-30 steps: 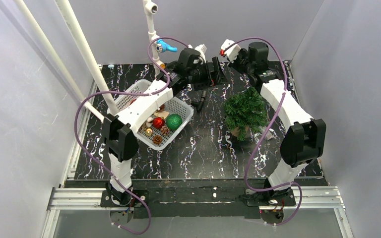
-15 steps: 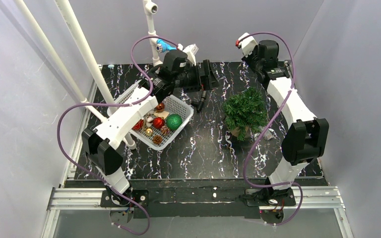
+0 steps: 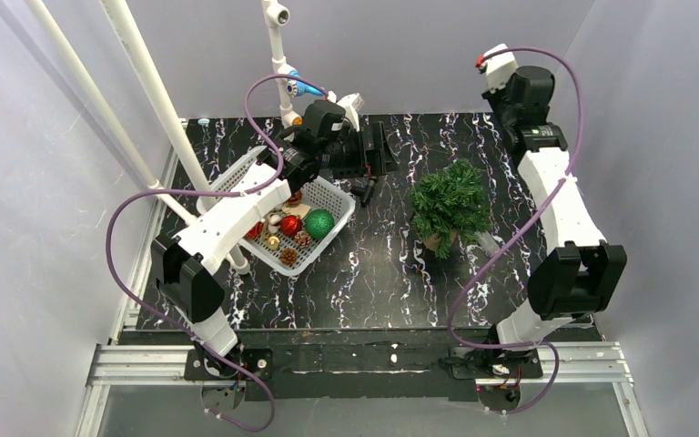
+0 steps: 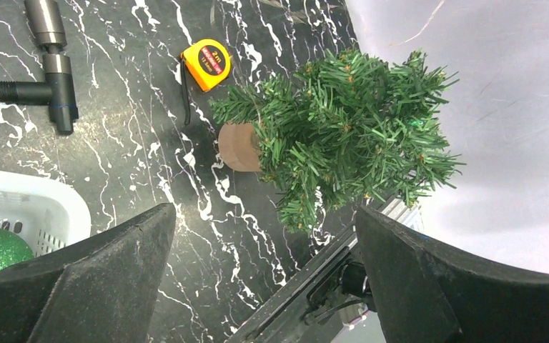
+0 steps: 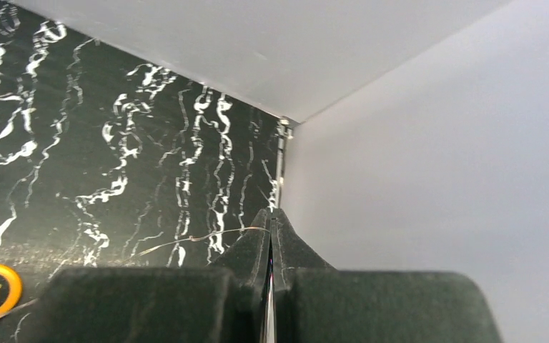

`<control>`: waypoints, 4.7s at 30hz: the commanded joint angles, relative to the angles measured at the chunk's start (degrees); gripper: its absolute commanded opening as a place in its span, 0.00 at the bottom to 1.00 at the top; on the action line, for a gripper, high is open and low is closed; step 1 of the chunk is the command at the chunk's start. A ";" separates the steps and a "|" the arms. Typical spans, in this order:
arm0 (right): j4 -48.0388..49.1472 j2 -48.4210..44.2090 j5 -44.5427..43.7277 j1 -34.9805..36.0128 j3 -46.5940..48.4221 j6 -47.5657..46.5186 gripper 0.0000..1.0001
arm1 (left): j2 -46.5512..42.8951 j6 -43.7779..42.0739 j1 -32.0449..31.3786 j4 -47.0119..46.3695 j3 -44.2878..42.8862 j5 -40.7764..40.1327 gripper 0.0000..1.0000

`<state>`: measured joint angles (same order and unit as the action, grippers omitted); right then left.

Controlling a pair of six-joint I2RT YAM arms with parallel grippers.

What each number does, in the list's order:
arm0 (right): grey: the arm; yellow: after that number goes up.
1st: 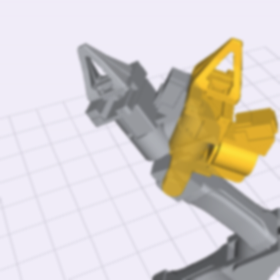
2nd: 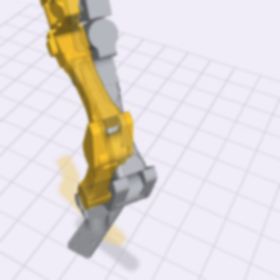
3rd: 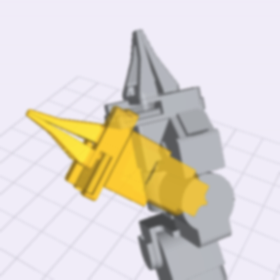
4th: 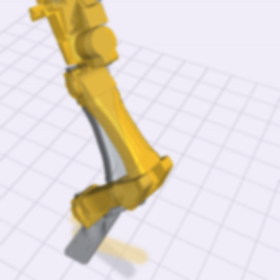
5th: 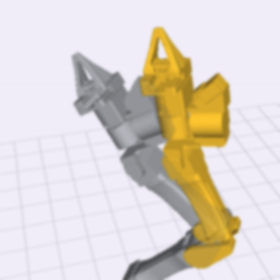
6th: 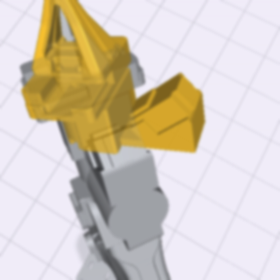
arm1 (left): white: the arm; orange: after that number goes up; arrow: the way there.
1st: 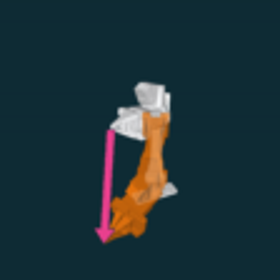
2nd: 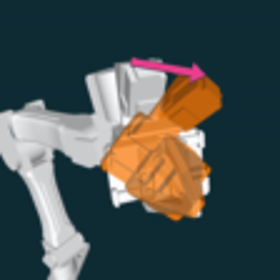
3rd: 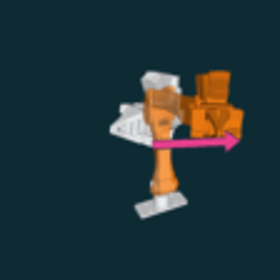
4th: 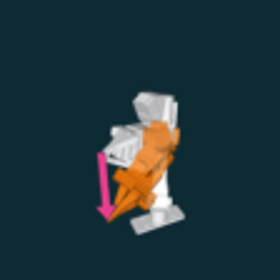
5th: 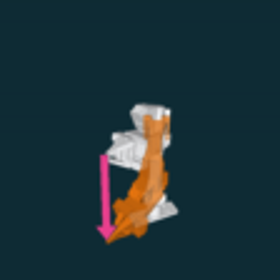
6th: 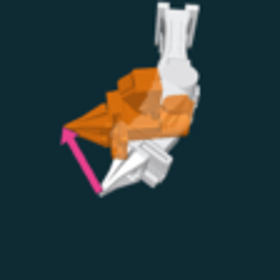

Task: Decorate the small christmas tree

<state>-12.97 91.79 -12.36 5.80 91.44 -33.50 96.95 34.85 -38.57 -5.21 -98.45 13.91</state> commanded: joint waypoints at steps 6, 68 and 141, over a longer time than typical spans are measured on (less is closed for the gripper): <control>-1.28 -5.61 -4.96 -2.54 -2.43 4.16 0.01 | -3.74 -0.96 -0.12 1.35 1.29 0.14 0.98; -15.85 -5.20 -22.59 -10.66 -23.87 30.36 0.01 | -11.01 -1.63 -0.34 8.69 11.83 4.86 0.98; -64.11 -36.29 7.33 -9.45 -17.61 63.12 0.01 | -3.67 14.48 -14.05 -7.10 5.97 15.26 0.98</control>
<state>-77.87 55.94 -5.67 -3.73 73.69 28.69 90.67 44.58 -49.89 -10.13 -91.02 31.94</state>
